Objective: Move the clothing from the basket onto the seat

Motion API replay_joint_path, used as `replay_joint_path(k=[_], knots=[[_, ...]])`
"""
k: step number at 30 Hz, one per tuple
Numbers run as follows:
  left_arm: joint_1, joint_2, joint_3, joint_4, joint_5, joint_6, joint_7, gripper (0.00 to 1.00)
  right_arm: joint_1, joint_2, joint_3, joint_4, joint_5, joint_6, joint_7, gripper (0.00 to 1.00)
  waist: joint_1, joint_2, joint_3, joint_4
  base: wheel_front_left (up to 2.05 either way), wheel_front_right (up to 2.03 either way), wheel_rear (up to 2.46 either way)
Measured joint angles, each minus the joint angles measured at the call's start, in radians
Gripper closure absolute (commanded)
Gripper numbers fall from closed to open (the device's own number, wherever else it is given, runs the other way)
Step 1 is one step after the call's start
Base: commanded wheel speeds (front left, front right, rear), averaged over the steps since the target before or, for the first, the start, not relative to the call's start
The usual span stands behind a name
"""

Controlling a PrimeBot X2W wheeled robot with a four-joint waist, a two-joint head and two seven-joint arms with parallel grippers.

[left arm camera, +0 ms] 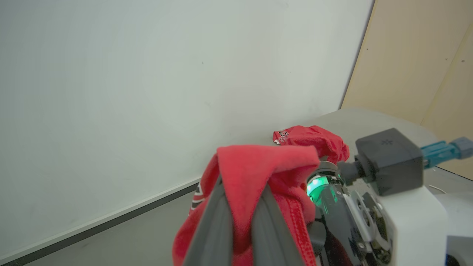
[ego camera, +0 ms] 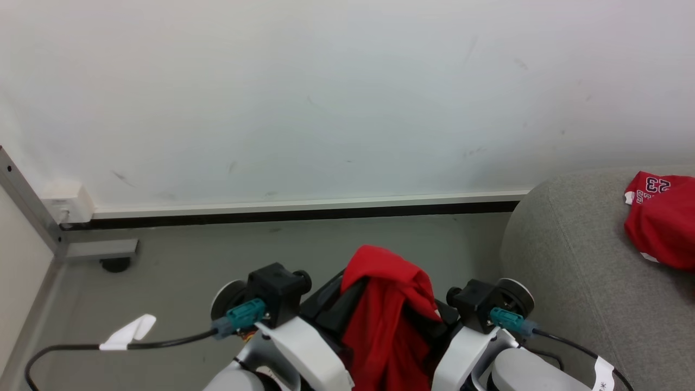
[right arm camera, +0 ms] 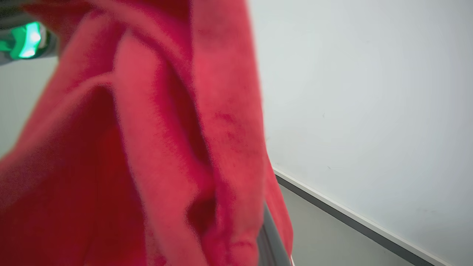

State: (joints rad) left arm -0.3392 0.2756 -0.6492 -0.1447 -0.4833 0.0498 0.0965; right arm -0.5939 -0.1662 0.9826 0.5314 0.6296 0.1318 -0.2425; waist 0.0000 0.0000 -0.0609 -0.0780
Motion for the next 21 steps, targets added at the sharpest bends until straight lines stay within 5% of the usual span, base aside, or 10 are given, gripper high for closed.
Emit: replay_joint_path(k=[1, 2, 12, 21], knots=[[0.003, 0.003, 0.002, 0.003, 0.0, 0.001, -0.003, 0.01, 0.0, 0.001, -0.008, 0.004, 0.01, 0.0, -0.006, 1.0, 0.0, 0.0, 0.002, 0.001, 0.0, 0.0, 0.0], [0.009, 0.007, 0.002, 0.006, 0.0, 0.001, -0.011, 0.0, 0.0, 0.002, -0.015, 0.006, 0.02, 0.0, -0.007, 1.0, 0.0, 0.0, 0.004, 0.002, 0.0, 0.0, 0.0], [0.09, 0.032, -0.003, 0.074, 0.019, -0.001, -0.123, 0.0, -0.02, -0.035, -0.096, -0.017, 0.033, 0.0, -0.019, 1.0, 0.0, 0.0, 0.014, 0.008, 0.0, 0.0, 0.0], [0.165, 0.027, -0.044, 0.206, 0.024, -0.052, -0.267, 0.0, -0.018, -0.063, -0.175, -0.047, 0.018, 0.0, -0.02, 1.0, 0.0, 0.0, 0.025, -0.005, 0.0, 0.0, 0.0]])
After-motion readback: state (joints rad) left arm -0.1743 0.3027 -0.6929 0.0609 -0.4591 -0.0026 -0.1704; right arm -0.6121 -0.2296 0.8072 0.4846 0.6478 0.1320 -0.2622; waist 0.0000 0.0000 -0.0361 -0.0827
